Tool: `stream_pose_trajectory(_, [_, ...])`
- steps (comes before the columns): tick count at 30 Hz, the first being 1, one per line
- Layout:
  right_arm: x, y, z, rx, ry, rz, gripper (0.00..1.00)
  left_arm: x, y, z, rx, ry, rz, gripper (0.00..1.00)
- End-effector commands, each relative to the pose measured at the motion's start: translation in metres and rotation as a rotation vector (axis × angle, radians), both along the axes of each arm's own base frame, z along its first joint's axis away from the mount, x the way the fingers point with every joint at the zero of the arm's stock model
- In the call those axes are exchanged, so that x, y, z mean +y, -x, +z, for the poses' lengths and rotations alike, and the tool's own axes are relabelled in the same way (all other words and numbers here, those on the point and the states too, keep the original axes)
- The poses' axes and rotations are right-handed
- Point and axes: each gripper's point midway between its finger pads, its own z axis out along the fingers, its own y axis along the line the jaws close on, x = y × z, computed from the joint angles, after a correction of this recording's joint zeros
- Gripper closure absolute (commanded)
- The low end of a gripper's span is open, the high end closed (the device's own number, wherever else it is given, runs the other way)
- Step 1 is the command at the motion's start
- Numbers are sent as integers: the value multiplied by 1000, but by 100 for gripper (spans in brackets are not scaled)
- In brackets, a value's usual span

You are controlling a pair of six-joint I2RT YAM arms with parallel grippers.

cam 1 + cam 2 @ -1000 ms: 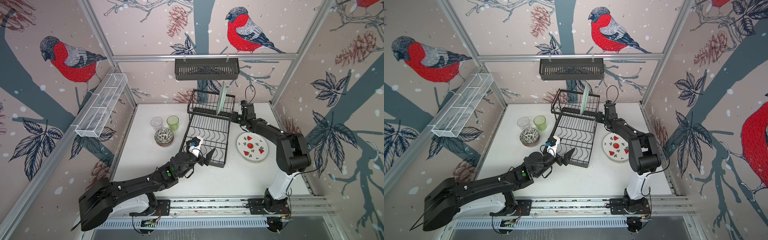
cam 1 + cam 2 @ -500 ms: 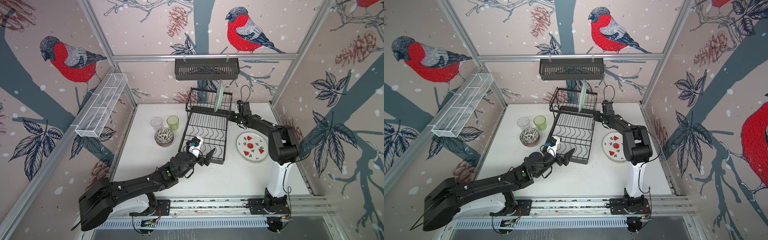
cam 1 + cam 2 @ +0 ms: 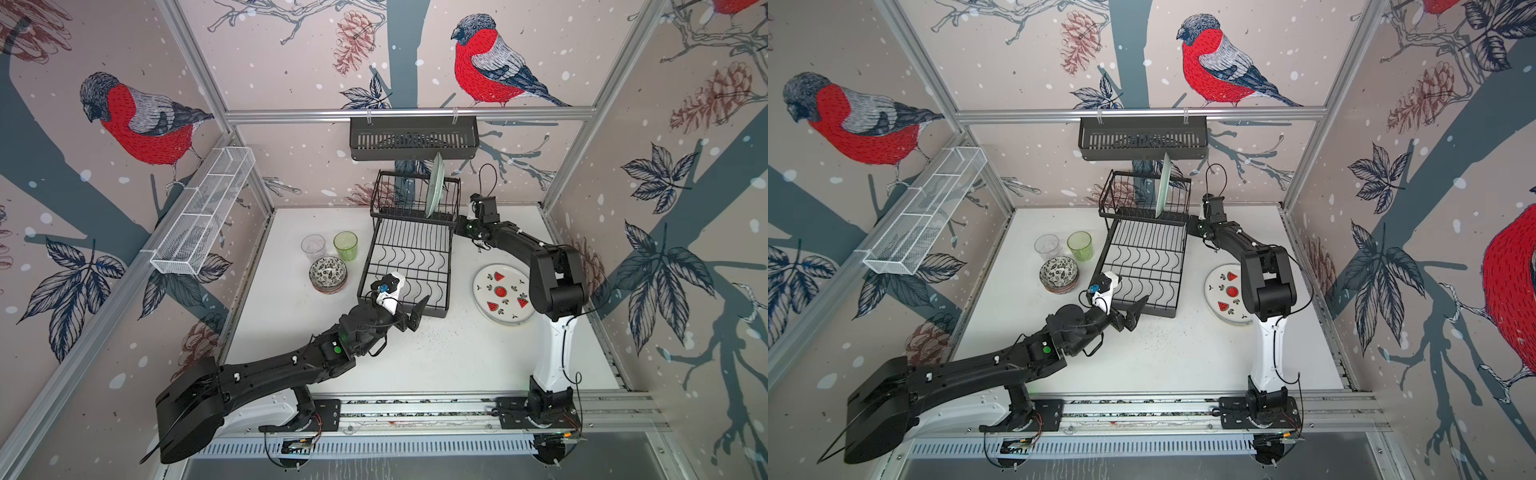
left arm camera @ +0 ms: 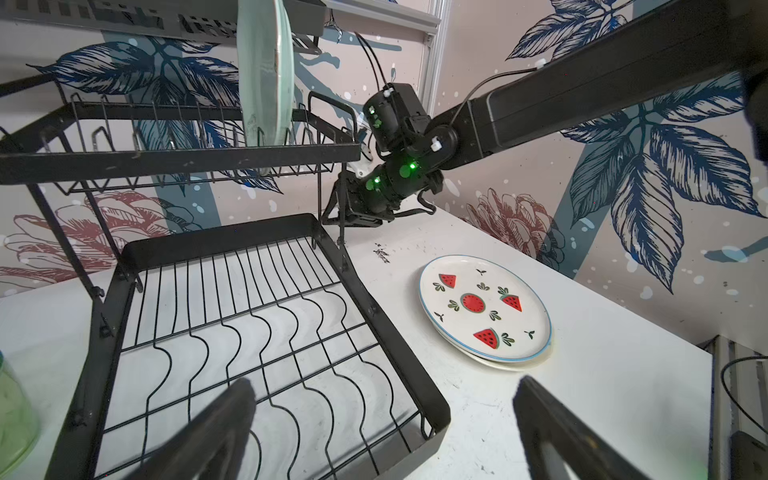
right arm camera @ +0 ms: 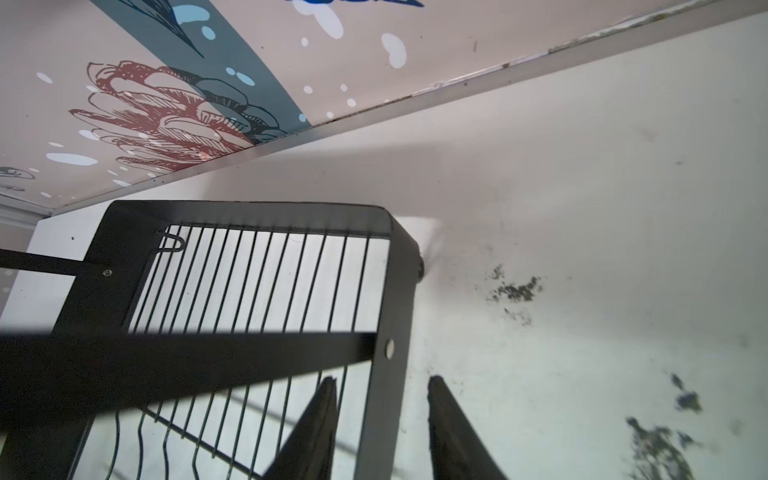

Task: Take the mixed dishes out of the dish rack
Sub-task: 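Reach left gripper up to the green plate while right gripper draws back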

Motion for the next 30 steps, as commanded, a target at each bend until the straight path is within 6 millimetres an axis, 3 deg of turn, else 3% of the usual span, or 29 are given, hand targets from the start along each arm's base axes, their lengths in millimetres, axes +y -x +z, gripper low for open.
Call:
stream_pose_trajectory(1, [-14,3,28,-89,4,-48,53,1,-1,6,-15,19,9,3])
stream_pose_trajectory(7, [-28,36,47,-131,6,-94,28,-6,-6,20,-16,32,10,3])
stream_pose_trajectory(10, [-32,53,55,-146,5,-100,21,-6,-13,36,-27,46,50,3])
stream_pose_trajectory(21, [-50,121,87,-192,-14,-119,12,-25,-36,84,-71,105,98,3])
stream_pose_trajectory(26, [-53,163,125,-289,-80,-114,1,-42,-49,96,-95,90,105,3])
stream_pose_trajectory(30, [-58,191,152,-389,-105,-111,1,-51,-55,111,-116,91,101,3])
